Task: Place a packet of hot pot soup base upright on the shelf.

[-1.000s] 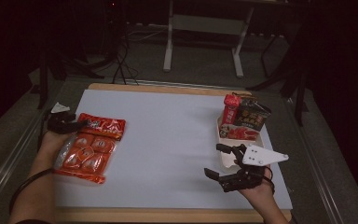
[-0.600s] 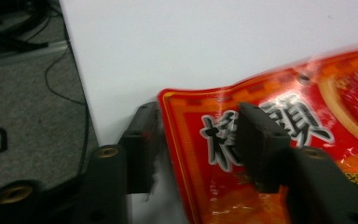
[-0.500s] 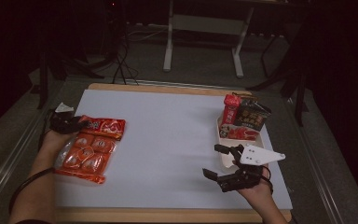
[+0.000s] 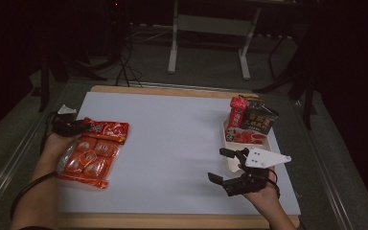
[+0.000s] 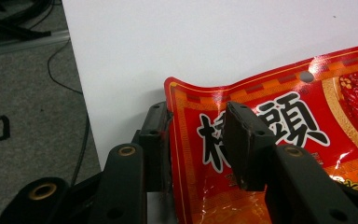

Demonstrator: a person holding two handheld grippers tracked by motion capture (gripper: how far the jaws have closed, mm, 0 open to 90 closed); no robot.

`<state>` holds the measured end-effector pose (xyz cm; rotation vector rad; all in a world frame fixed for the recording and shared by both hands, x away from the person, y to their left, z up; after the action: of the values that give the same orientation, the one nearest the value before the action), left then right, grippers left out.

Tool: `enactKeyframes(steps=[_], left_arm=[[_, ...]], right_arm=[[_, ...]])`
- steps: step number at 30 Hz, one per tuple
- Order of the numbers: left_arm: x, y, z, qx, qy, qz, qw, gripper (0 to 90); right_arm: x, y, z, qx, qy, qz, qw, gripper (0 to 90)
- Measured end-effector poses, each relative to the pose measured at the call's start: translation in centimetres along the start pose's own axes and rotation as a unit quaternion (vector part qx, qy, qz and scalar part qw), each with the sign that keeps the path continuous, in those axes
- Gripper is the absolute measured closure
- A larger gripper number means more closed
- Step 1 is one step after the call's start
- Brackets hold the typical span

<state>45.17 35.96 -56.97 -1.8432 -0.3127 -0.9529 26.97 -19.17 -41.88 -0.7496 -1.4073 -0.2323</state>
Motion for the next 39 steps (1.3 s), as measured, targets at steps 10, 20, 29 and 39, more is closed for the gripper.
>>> enactKeyframes(steps=[10,20,29,39], left_arm=[[0.8,0.3,-0.9,0.039,0.033,0.035,0.9981,90.0],[0.8,-0.3,-2.1,0.07,0.095,0.013,0.9929,90.0],[1.6,-2.2,-2.9,0.066,0.106,-0.003,0.9921,90.0],[2.4,-5.4,-3.9,0.061,0.099,-0.059,0.9915,90.0]], right_arm=[[-0.1,0.2,-0.1,0.0,0.0,0.004,1.0,13.9],[0.0,0.2,-0.3,0.001,0.003,0.004,1.0,13.9],[0.1,-0.2,-0.6,-0.007,0.004,-0.002,1.0,13.9],[0.3,-0.6,-1.1,-0.016,0.01,-0.006,0.9998,13.9]])
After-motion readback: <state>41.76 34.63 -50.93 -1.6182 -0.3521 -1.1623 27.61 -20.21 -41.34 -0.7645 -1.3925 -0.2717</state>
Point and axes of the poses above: each handheld gripper's, and its own axes: y roughly forward along the jaws, x roughly out of its top, z roughly to its left, the point moved 4 cm from there along y, roughly forward along the jaws, and after that the axes turned 11 degrees about -x, right-handed, at the moved point
